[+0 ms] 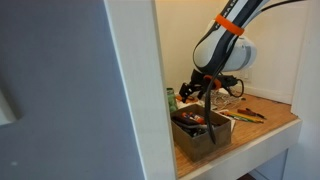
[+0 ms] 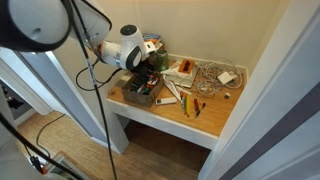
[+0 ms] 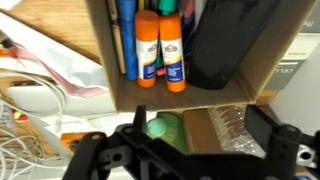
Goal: Place the stick of glue in the box
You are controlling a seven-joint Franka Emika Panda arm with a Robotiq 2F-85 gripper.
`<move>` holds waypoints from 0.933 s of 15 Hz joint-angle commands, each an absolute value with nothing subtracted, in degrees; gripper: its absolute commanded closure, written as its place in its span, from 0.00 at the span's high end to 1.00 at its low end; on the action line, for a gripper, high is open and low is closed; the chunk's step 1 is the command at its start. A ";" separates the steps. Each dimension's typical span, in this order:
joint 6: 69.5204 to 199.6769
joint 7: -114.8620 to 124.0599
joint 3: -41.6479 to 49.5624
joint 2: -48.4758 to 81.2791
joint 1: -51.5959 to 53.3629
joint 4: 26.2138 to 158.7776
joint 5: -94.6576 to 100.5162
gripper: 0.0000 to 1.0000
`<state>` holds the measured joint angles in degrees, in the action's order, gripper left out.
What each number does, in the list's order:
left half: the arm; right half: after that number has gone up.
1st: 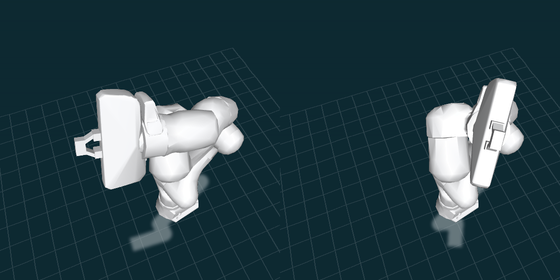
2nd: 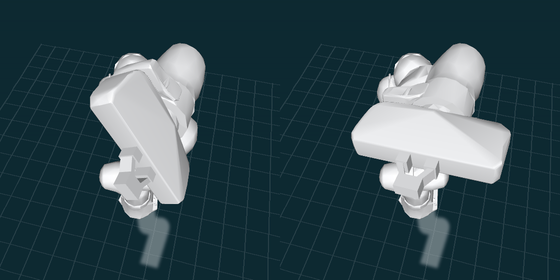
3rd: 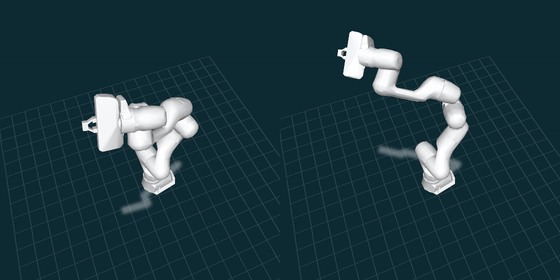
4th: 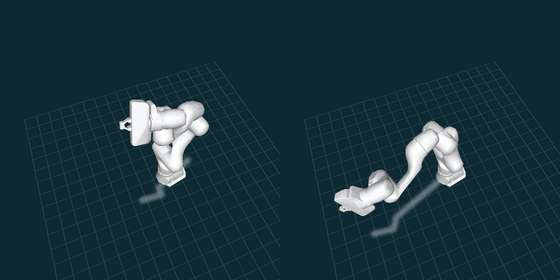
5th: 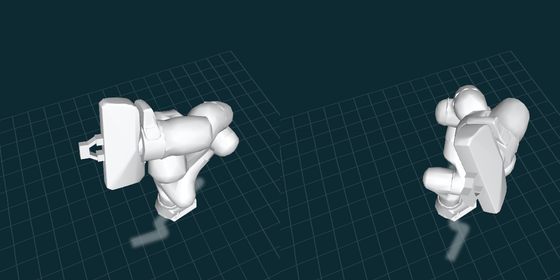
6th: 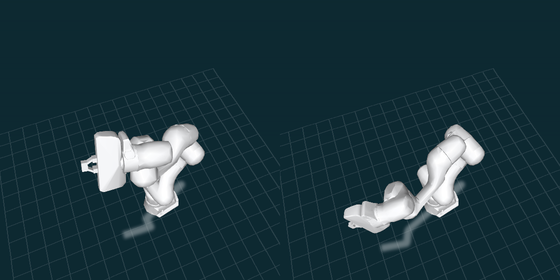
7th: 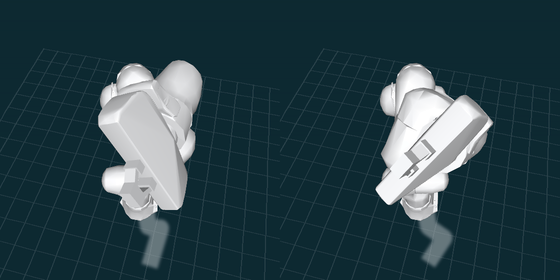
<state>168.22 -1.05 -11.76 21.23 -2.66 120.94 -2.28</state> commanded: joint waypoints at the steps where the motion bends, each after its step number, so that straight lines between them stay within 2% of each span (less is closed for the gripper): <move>1: 153.85 3.39 -5.26 12.10 0.45 123.62 -1.15 1.00; 9: 129.07 7.57 -0.81 3.25 0.09 121.34 1.48 1.00; 14: 126.50 5.53 -0.35 2.29 -0.22 121.21 0.33 1.00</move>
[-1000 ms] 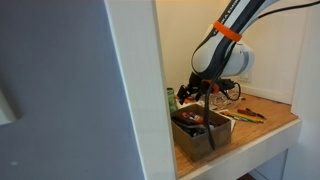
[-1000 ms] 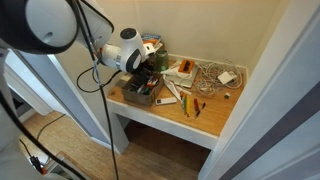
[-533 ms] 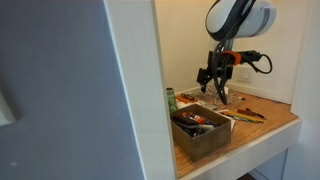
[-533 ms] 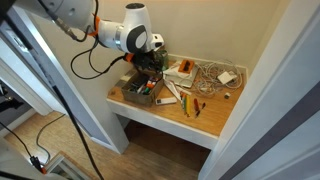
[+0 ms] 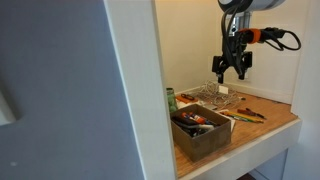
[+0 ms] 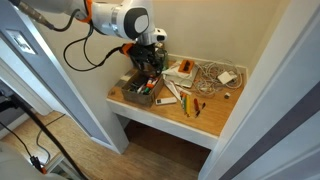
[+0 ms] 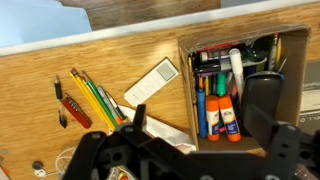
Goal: Place the stick of glue in the box
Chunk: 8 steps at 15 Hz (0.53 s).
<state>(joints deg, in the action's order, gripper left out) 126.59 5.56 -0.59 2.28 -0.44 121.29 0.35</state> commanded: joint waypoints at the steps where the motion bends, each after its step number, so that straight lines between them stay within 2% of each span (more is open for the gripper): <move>1: 126.08 5.53 -0.29 1.87 -0.24 121.24 0.44 1.00; 8: 125.74 5.54 -0.27 1.47 -0.26 121.30 0.63 1.00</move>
